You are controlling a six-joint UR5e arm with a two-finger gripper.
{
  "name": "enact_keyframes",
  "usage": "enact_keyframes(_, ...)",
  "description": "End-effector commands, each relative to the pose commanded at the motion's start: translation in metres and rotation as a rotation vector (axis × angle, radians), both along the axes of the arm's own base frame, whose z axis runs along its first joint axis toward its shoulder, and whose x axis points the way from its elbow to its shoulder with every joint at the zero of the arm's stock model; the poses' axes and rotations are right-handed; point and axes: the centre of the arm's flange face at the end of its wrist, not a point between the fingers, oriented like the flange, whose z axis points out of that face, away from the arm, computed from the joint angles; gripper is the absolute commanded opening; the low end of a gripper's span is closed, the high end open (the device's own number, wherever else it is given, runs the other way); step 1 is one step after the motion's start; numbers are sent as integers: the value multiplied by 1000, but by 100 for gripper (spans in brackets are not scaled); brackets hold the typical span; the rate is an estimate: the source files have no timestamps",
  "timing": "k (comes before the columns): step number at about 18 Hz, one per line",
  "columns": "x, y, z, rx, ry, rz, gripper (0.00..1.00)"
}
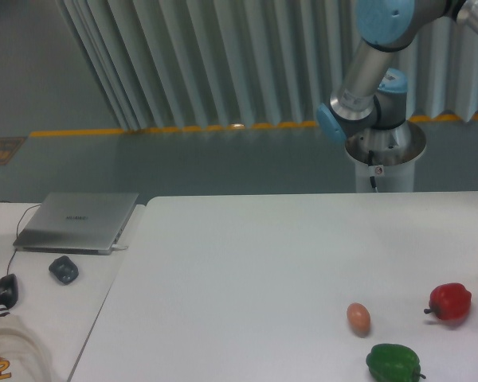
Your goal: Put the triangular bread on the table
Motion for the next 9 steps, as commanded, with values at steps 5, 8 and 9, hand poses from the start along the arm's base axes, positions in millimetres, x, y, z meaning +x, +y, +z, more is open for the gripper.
enact_keyframes(5, -5, -15, -4, -3, -9, 23, 100)
enact_keyframes(8, -4, -16, -9, -13, -20, 33, 100)
enact_keyframes(9, -1, -18, -15, -13, -32, 35, 100)
